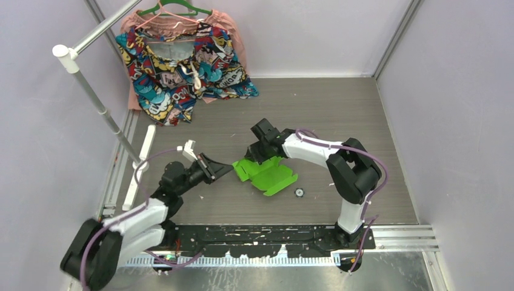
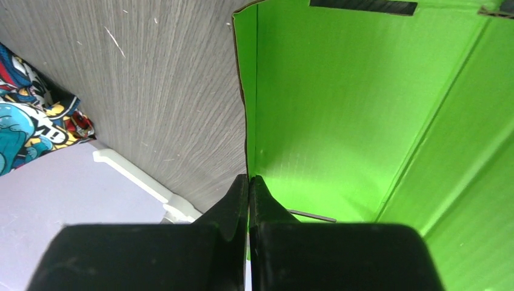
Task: Fold the paper box
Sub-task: Fold the paper box at the center of the board.
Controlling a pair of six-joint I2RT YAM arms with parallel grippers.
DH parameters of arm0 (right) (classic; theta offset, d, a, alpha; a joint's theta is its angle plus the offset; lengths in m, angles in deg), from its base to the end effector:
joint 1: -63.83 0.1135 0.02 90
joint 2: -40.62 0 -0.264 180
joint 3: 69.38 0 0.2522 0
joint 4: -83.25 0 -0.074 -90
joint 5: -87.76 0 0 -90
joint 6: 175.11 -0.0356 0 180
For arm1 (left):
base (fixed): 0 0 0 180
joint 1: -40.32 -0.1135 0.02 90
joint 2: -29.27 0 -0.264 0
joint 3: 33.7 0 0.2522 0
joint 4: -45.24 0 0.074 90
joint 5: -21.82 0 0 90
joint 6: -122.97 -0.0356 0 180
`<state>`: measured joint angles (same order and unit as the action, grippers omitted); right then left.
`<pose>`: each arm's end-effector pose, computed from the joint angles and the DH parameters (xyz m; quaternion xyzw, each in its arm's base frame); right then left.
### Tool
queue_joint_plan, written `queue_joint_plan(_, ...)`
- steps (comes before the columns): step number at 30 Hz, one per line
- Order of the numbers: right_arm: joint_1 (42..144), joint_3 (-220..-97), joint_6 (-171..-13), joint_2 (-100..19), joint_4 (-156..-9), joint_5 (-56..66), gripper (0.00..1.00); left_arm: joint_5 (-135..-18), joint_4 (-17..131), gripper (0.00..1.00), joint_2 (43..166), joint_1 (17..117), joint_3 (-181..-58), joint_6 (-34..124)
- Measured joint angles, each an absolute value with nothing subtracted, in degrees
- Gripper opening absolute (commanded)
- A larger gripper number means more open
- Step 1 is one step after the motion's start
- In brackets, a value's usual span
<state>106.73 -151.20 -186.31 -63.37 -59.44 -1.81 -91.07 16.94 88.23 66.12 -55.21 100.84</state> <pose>0.2731 0.2541 0.1801 0.4691 0.8430 0.2515 0.0777 0.1646 -0.0950 0.1694 -0.1477 0.7426 -0.5669 0.3246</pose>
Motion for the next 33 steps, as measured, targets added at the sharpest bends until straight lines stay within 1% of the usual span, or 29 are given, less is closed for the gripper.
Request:
queue_joint_plan(1,106.60,-151.02,-186.34,-63.11,-59.59,-1.48,0.01,-90.57,19.56,0.03,84.95,66.12,-55.26,100.08)
queue_joint_plan(2,106.40,-150.87,-186.31,-62.86,-59.72,-1.18,0.01,-89.70,23.76,0.00,80.39,66.12,-55.58,99.25)
queue_joint_plan(4,106.12,-150.58,-186.31,-62.62,-60.33,-0.54,0.01,-87.86,31.21,0.00,71.71,66.12,-56.24,97.24)
queue_joint_plan(6,106.03,-150.13,-186.31,-62.47,-61.05,0.03,0.01,-86.05,37.04,0.00,66.00,66.12,-56.74,95.62)
queue_joint_plan(9,105.99,-149.71,-186.34,-62.36,-61.93,0.86,0.01,-84.30,42.03,0.00,61.96,66.12,-56.63,93.87)
queue_joint_plan(12,105.99,-149.54,-186.36,-62.27,-62.76,1.69,0.01,-83.67,43.60,0.00,64.39,66.12,-55.61,92.60)
queue_joint_plan(18,105.99,-148.05,-186.47,-61.16,-65.03,3.17,0.01,-82.86,45.72,0.00,79.60,66.38,-55.37,90.79)
queue_joint_plan(20,105.99,-147.90,-186.73,-61.07,-65.69,3.68,0.01,-81.83,46.18,0.00,83.01,66.95,-55.37,90.77)
queue_joint_plan(27,105.99,-147.85,-187.19,-61.07,-66.71,4.81,0.01,-79.60,46.05,0.00,86.48,68.63,-56.42,90.13)
queue_joint_plan(33,105.99,-147.85,-187.21,-61.09,-66.76,5.27,0.01,-78.62,45.57,0.00,89.89,68.76,-60.70,88.84)
